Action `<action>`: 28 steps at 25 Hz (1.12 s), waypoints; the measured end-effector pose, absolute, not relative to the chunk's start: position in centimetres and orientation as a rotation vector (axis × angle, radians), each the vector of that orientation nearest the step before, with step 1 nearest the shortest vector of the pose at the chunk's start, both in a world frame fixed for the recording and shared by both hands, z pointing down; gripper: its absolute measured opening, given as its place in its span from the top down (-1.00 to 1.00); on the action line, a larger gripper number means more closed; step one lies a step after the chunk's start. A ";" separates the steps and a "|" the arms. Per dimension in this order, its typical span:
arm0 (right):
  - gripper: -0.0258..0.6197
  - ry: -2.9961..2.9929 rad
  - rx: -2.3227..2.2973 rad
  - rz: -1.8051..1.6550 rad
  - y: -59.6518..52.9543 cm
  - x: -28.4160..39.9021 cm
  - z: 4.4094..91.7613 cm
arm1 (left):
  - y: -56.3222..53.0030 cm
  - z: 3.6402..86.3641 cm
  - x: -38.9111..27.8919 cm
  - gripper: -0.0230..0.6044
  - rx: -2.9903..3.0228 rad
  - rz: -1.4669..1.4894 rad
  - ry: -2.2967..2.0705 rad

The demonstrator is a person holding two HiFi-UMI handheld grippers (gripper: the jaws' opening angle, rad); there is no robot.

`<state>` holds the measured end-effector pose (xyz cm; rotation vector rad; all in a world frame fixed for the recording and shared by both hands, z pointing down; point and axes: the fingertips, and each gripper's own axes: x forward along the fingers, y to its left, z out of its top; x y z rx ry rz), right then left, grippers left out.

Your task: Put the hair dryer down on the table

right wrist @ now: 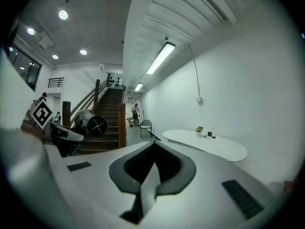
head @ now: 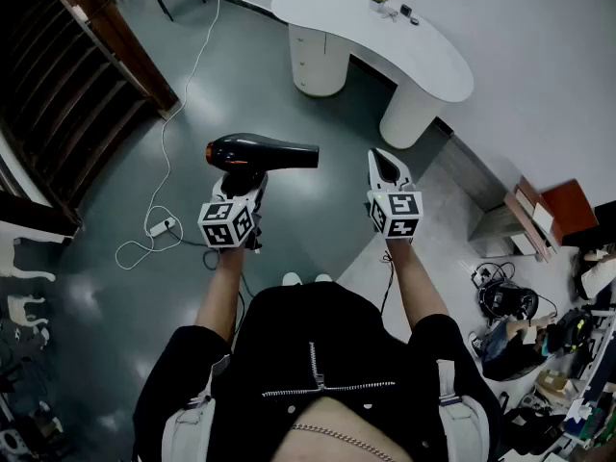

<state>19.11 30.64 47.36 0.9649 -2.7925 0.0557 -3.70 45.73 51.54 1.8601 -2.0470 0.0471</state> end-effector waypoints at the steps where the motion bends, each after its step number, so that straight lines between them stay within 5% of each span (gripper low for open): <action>1: 0.91 -2.796 0.966 0.059 30.8 19.0 47.3 | 45.9 51.5 -3.8 0.07 1.861 0.044 -2.047; 28: 0.90 -2.740 1.038 0.093 32.7 14.1 49.2 | 46.1 53.2 -10.0 0.07 1.898 0.026 -1.979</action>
